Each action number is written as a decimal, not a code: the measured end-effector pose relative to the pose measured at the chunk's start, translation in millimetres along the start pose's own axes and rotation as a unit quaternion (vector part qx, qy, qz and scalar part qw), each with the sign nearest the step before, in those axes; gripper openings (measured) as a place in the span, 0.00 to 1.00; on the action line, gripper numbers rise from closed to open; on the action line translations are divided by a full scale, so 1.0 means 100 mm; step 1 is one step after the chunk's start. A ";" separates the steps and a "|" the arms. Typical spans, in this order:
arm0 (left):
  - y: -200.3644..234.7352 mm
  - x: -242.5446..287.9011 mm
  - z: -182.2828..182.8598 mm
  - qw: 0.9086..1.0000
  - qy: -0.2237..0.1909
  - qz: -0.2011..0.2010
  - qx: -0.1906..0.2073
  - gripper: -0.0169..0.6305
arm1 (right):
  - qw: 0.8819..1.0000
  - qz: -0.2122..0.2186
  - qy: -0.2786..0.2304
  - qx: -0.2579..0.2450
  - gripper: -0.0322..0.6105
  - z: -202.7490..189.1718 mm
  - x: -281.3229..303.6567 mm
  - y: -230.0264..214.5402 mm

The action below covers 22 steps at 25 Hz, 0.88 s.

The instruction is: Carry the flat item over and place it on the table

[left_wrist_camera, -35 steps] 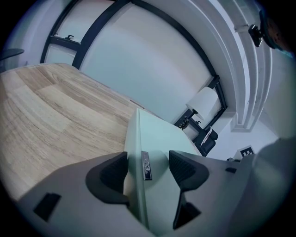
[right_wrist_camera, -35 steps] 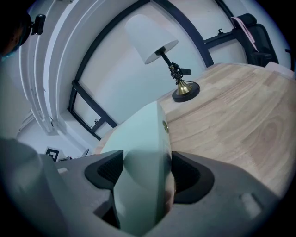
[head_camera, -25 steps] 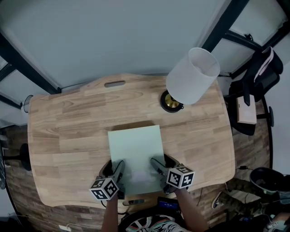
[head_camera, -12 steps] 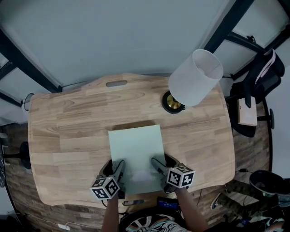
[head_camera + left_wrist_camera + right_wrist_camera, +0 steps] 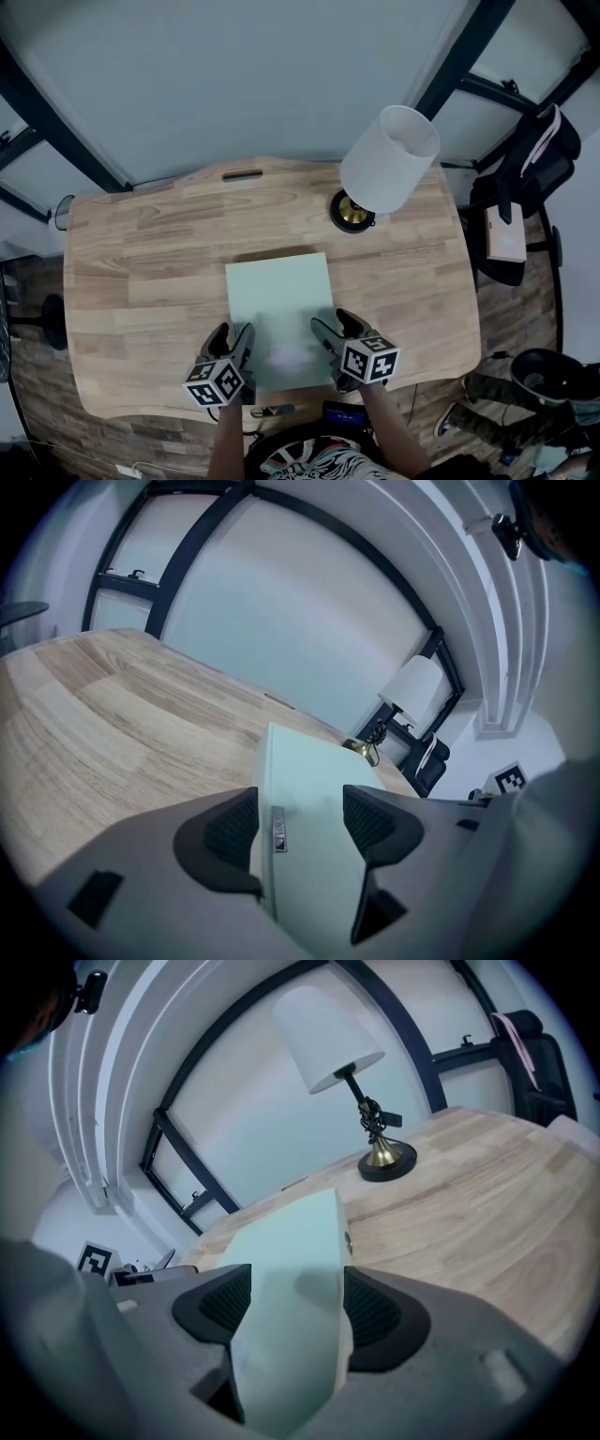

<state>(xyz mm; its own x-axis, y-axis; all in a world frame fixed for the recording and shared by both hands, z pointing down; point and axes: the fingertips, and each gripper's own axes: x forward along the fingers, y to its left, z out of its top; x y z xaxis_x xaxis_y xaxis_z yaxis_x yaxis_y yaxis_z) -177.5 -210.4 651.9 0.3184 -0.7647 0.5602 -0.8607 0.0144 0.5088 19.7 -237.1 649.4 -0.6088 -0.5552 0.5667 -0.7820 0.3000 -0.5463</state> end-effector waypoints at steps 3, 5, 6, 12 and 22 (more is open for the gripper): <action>-0.11 -0.09 0.09 1.000 -0.018 -0.014 0.001 0.46 | 0.999 -0.010 -0.002 -0.035 0.51 0.05 -0.09 0.07; -0.20 -0.17 0.15 0.999 -0.031 -0.030 -0.004 0.28 | 0.998 -0.022 -0.007 -0.062 0.50 0.06 -0.17 0.10; -0.25 -0.22 0.18 0.999 -0.036 -0.036 -0.004 0.14 | 0.997 -0.027 -0.013 -0.074 0.49 0.07 -0.22 0.12; -0.46 -0.50 0.31 0.996 -0.067 -0.050 0.023 0.07 | 0.993 -0.024 -0.087 -0.073 0.36 0.22 -0.54 0.30; -0.66 -0.96 0.40 0.990 -0.106 -0.057 0.077 0.06 | 0.980 -0.052 -0.133 -0.137 0.07 0.15 -0.99 0.58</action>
<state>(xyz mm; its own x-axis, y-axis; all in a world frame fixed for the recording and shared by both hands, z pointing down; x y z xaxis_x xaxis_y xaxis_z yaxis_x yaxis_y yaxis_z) -166.8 -163.8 538.5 0.3400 -0.8741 0.3469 -0.8796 -0.1651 0.4462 36.1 -176.6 552.4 -0.4963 -0.7656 0.4093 -0.8665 0.4080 -0.2874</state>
